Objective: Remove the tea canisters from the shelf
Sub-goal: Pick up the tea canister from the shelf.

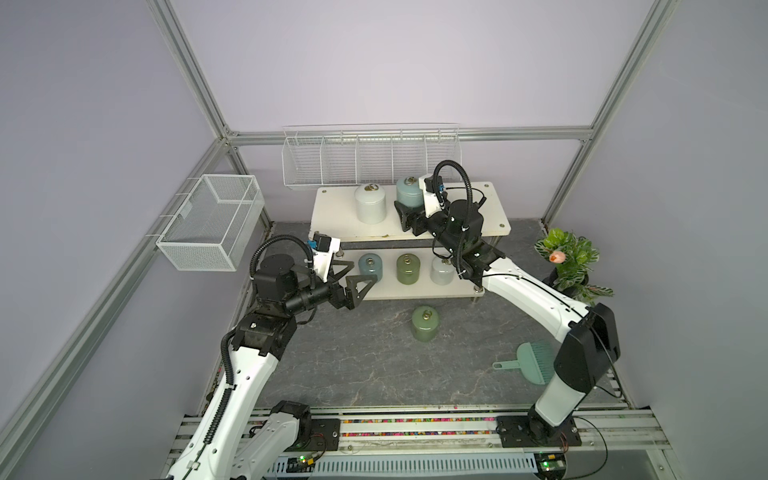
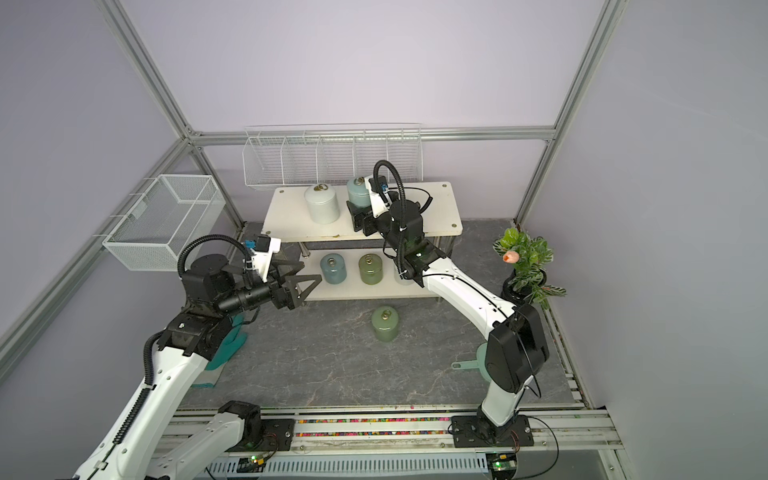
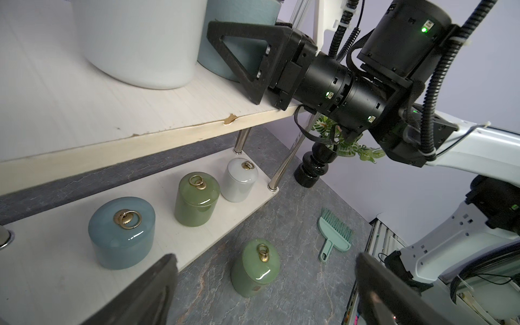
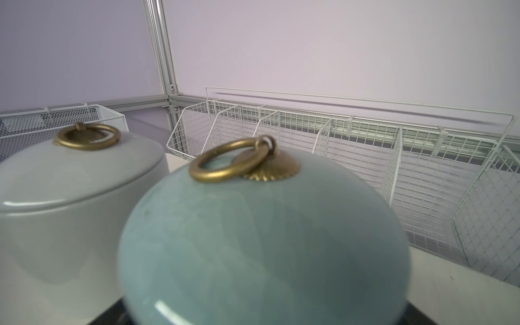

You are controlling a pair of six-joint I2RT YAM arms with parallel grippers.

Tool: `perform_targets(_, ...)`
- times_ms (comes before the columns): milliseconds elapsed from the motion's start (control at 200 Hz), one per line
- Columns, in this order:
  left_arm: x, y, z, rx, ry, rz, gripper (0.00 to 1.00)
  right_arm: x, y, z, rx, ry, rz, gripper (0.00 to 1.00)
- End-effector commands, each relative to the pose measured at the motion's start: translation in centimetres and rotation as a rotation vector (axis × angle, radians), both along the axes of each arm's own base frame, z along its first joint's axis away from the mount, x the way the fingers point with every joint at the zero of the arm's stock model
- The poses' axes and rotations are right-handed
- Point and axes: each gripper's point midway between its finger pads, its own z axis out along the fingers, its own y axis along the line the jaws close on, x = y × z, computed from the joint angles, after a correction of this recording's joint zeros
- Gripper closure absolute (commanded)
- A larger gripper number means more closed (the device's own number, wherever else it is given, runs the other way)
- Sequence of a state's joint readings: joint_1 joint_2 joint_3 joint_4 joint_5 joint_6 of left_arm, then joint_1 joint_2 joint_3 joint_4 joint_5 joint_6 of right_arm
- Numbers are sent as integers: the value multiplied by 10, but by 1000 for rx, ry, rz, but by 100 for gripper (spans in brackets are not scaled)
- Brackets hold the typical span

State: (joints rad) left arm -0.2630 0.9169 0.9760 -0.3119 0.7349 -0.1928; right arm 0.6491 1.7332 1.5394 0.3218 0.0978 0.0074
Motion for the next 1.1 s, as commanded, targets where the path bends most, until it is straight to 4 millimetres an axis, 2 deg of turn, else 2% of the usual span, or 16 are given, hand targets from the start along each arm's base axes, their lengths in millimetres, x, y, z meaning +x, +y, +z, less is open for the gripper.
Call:
perform_targets(0, -1, -2, 4, 6, -24, -21, 1, 10, 0, -7, 6, 14, -24, 11)
perform_targets(230, -1, -2, 4, 8, -24, -21, 1, 10, 2, -8, 5, 13, -22, 11)
perform_targets(515, -1, -2, 3, 9, -21, -21, 1, 6, 4, -12, -15, 15, -2, 0)
perform_targets(1095, -1, -2, 3, 10, -24, -18, 1, 4, 11, -20, -39, 24, 25, 20)
